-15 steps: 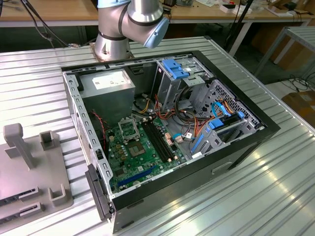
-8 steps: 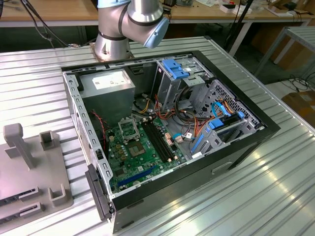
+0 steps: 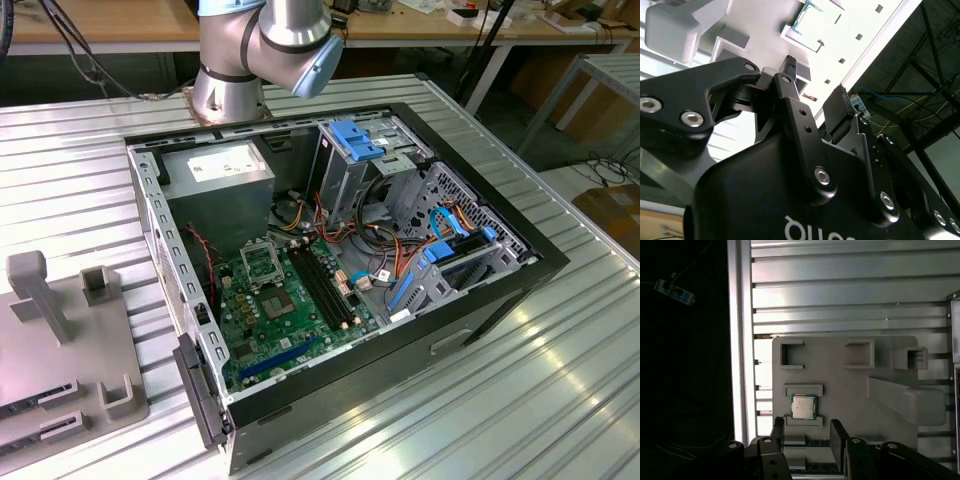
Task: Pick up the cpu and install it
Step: 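Pick up the cpu and move it towards the insertion slot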
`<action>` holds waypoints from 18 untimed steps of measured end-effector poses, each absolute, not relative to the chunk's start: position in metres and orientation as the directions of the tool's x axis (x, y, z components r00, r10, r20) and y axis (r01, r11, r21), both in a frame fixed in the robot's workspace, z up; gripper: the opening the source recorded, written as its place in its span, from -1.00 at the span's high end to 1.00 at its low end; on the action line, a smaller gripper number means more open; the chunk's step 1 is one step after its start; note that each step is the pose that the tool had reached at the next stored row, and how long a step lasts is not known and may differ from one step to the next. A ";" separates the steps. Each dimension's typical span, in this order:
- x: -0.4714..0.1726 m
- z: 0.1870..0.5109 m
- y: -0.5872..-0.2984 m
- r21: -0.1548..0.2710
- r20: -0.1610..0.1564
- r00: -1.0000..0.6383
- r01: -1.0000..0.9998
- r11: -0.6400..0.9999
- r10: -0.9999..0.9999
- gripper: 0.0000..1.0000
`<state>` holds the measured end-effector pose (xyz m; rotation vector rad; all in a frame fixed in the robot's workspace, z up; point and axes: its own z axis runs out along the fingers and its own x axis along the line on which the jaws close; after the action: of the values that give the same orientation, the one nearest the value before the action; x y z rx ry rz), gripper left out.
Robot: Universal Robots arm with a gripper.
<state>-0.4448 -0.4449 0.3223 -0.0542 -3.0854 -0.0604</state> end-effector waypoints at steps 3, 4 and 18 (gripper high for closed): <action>-0.445 0.317 -0.445 0.038 0.056 -0.998 0.032 0.999 0.030 0.01; -0.445 0.316 -0.445 0.038 0.056 -0.998 0.031 0.999 0.029 0.01; -0.446 0.289 -0.452 0.039 0.057 -0.998 0.013 0.999 0.010 0.01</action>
<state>-0.4459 -0.4517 0.2891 -0.0179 -3.0839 -0.0601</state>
